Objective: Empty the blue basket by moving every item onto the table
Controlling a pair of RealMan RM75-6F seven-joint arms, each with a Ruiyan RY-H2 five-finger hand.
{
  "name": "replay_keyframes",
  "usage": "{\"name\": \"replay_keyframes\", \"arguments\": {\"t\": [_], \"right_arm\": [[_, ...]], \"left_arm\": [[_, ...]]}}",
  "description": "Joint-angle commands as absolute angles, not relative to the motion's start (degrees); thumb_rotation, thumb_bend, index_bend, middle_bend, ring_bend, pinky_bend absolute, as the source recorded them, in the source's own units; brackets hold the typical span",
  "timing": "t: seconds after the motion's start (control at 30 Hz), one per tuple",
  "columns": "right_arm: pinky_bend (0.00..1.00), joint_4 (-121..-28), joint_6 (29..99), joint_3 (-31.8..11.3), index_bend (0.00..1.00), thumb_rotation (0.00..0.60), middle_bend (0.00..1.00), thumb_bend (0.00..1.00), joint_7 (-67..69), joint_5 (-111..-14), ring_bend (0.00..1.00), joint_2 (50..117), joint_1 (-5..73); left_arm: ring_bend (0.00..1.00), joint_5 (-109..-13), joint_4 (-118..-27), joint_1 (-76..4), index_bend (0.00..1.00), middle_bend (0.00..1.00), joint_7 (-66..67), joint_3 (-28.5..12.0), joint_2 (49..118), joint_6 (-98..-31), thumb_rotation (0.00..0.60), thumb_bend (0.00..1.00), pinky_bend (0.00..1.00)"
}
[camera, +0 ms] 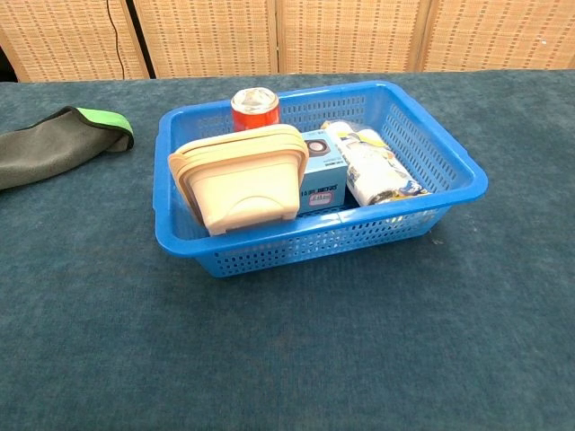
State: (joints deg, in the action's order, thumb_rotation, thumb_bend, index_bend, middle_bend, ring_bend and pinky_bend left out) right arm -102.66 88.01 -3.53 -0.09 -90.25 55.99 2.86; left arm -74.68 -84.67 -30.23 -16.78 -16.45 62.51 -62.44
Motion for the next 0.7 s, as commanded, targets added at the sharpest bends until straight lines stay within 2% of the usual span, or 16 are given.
{"name": "replay_keyframes", "arguments": {"t": [0.03,0.13,0.3,0.7], "right_arm": [[0.00,-102.7,88.2,-3.6,0.00,0.600,0.00,0.00,0.1,-90.1,0.00,55.9,2.8],[0.00,-102.7,88.1,-3.7,0.00,0.600,0.00,0.00,0.3,-90.0,0.00,55.8,2.8],[0.00,-102.7,88.2,-3.6,0.00,0.600,0.00,0.00,0.2,-90.0,0.00,55.8,2.8],[0.00,-102.7,88.3,-3.7,0.00,0.600,0.00,0.00,0.7,-89.8,0.00,55.5,2.7]], "left_arm": [[0.00,-80.1,-94.3,-29.7,0.00,0.00,-15.3,-13.0,56.5,-60.6,0.500,0.00,0.00],[0.00,-84.2,-98.2,-30.1,0.00,0.00,-16.0,-10.7,56.5,-59.6,0.501,0.00,0.00],[0.00,-89.2,-98.5,-31.1,0.00,0.00,-17.3,-7.6,61.1,-59.5,0.503,0.00,0.00],[0.00,-94.3,-99.7,-33.4,0.00,0.00,-16.7,-3.5,69.4,-58.7,0.516,0.00,0.00]]}}
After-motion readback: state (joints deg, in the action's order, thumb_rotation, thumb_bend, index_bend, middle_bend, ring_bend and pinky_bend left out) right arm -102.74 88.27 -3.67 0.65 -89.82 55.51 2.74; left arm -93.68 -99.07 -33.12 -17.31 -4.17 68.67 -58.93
